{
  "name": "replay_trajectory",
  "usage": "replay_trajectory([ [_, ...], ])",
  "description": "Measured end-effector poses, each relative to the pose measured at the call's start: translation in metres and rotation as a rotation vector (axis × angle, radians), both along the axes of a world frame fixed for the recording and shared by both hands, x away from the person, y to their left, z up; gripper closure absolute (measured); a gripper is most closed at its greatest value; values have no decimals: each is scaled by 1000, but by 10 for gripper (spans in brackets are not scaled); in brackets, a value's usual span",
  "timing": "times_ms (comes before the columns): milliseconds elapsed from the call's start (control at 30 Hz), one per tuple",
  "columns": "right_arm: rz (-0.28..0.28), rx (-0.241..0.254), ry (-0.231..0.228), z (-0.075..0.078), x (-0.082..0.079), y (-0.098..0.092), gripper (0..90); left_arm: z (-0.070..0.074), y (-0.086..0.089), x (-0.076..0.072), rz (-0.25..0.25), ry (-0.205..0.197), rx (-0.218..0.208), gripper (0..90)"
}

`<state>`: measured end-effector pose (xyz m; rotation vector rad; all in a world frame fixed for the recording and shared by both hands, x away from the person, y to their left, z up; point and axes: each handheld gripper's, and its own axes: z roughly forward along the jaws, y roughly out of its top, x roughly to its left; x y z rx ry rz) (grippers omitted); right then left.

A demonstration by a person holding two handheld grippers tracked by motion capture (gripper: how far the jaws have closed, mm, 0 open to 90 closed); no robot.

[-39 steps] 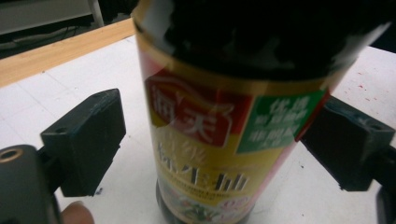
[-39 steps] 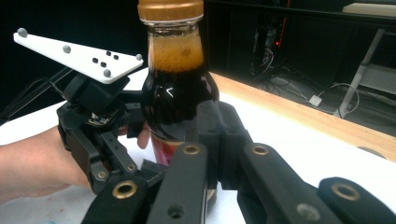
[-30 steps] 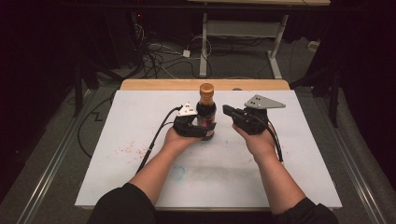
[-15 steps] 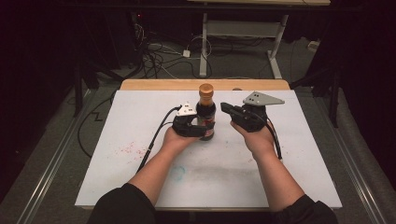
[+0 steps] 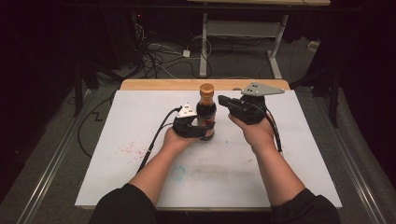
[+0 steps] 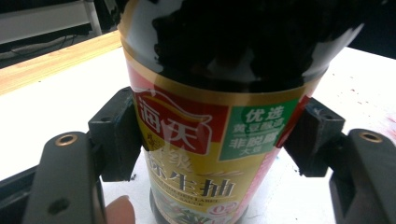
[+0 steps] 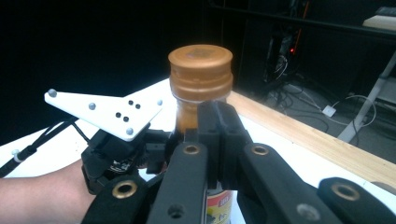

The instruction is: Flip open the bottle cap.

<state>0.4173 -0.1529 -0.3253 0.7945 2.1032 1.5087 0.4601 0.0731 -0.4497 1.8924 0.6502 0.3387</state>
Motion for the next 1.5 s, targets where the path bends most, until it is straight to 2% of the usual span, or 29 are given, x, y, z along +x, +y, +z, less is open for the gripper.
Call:
replay_trajectory([
  [233,11,-23,0,9,2,7,900,0,0,-1,6,-3,1,284],
  [400,21,-37,23,14,4,10,900,0,-1,-1,8,-3,1,284],
  [700,23,-52,53,12,12,14,900,0,-1,-2,13,-6,9,285],
  [1067,23,-61,49,16,11,14,900,1,-3,-4,20,-18,30,288],
  [1167,22,-80,44,18,10,16,900,2,-4,-5,23,-22,34,290],
  [1500,20,-100,46,20,10,16,900,2,-5,-7,38,-35,50,296],
])
